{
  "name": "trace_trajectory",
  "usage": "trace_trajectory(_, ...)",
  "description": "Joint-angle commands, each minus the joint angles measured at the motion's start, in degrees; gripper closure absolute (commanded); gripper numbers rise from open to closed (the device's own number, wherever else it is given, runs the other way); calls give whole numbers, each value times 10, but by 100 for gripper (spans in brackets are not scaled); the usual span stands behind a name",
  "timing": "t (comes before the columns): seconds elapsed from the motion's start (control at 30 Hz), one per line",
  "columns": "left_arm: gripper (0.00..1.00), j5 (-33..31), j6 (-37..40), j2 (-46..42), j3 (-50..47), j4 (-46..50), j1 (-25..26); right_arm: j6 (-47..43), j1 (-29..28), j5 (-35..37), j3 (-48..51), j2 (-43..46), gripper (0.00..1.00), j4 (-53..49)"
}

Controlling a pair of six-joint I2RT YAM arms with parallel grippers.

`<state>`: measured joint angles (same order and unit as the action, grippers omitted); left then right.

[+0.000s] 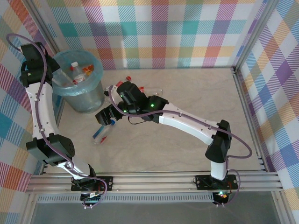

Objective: Put the plastic bottles in the bin

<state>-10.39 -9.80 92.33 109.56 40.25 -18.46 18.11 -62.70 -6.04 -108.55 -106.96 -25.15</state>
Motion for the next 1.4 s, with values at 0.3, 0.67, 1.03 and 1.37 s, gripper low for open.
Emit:
trace_trajectory(0.3, 36, 149, 34, 20, 11, 9, -9, 5, -4, -11, -28, -10, 0, -6)
trace_trajectory(0.67, 38, 187, 38, 14, 54, 60, -7, -19, -2, -8, -43, -14, 0, -28)
trace_trajectory(1.03, 37, 144, 78, -83, 36, 72, 200, -205, 112, -16, -24, 7, 0, -111)
trace_trajectory(1.37, 34, 154, 36, -110, -95, 5, 394, -399, 234, -64, 23, -42, 0, -108)
